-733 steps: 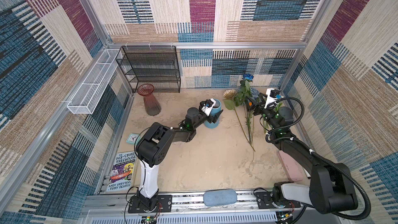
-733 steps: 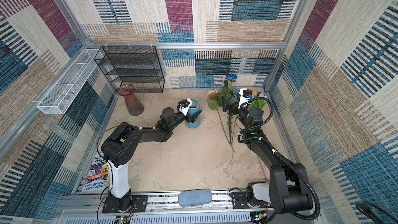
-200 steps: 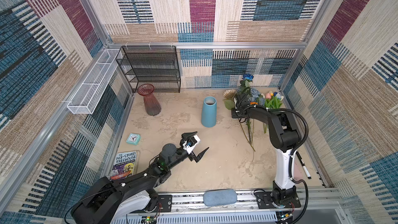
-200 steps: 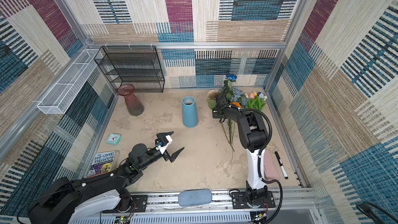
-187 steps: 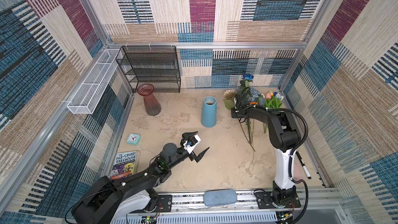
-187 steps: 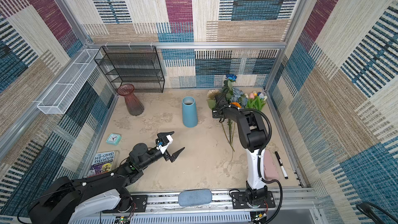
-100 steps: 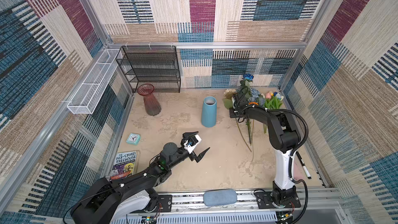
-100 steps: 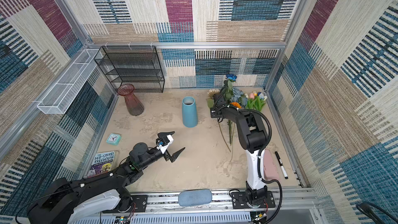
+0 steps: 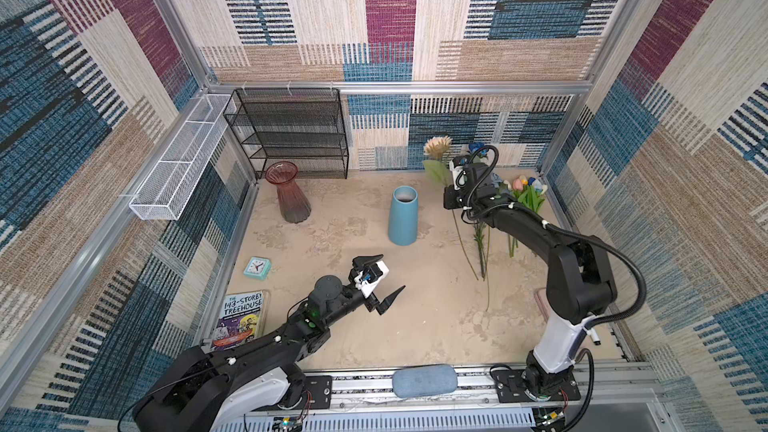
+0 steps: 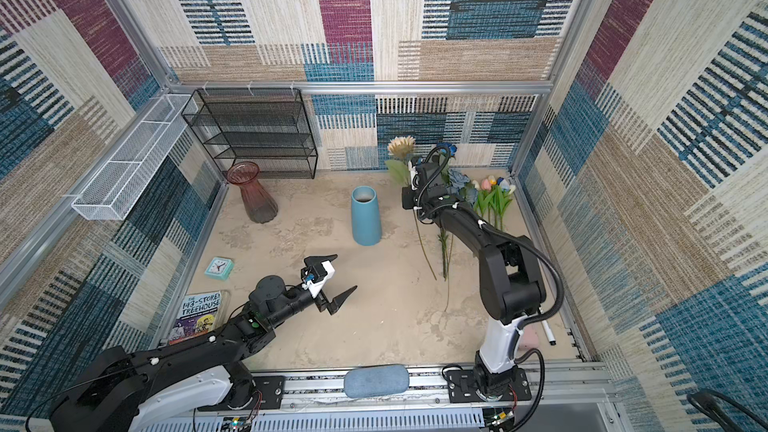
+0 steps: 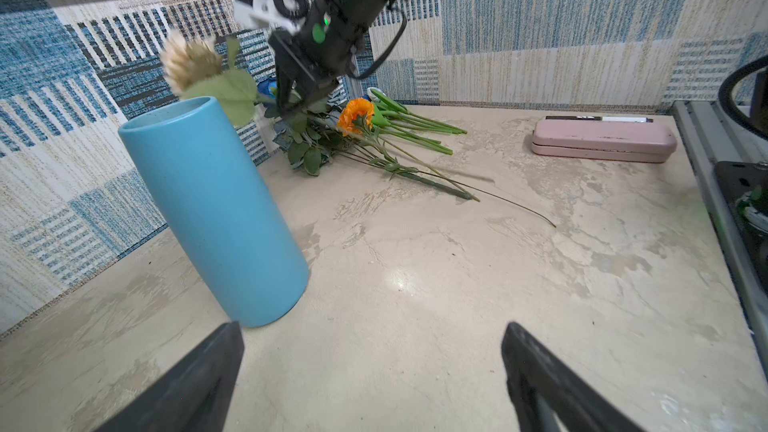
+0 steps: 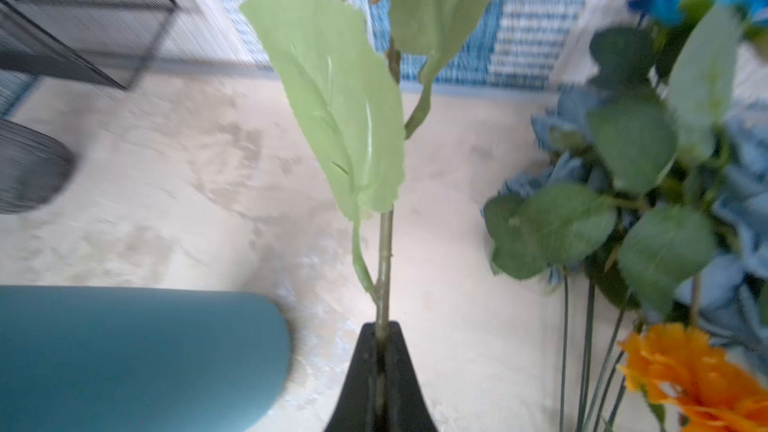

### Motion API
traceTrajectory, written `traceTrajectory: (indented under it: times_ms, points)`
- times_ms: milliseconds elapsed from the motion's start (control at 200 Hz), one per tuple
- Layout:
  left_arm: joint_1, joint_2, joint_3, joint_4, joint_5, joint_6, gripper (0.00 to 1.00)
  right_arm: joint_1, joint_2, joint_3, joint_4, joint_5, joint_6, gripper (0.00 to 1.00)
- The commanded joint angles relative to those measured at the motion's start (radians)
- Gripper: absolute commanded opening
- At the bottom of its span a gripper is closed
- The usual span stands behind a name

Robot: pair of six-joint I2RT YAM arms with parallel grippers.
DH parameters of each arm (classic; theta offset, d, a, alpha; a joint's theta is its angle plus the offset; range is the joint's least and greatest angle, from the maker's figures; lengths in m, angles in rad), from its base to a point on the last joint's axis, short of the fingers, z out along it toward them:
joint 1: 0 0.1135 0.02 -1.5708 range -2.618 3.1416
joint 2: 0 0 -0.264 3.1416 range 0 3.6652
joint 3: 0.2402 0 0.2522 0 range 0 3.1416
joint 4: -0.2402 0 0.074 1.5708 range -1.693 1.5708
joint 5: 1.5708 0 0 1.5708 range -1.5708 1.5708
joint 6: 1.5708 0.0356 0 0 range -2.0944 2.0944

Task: Arrange the flowers into the vase
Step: 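Lift the cream flower and carry it above the light-blue vase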

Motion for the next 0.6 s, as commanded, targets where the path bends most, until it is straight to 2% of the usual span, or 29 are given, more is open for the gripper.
traceTrajectory:
  times_ms: [0, 115, 210, 426, 596]
  points:
    - [-0.001, 0.002, -0.007, 0.045, 0.002, 0.019, 1.0, 0.0, -0.101, -0.017, 0.219, -0.15, 0.034, 0.0]
    - [-0.001, 0.0, -0.004, 0.038, 0.001, 0.013, 0.99, -0.001, -0.149, 0.024, 0.363, -0.338, 0.059, 0.0]
    - [-0.001, 0.012, -0.005, 0.055, -0.004, 0.014, 0.99, 0.002, -0.157, 0.028, 0.542, -0.435, 0.133, 0.0]
    - [-0.003, -0.016, -0.008, 0.03, -0.015, 0.027, 0.99, 0.006, -0.07, 0.114, 0.903, -0.549, 0.331, 0.0]
    - [-0.004, -0.027, -0.01, 0.019, -0.017, 0.029, 0.99, 0.048, 0.047, 0.32, 0.893, -0.566, 0.348, 0.0]
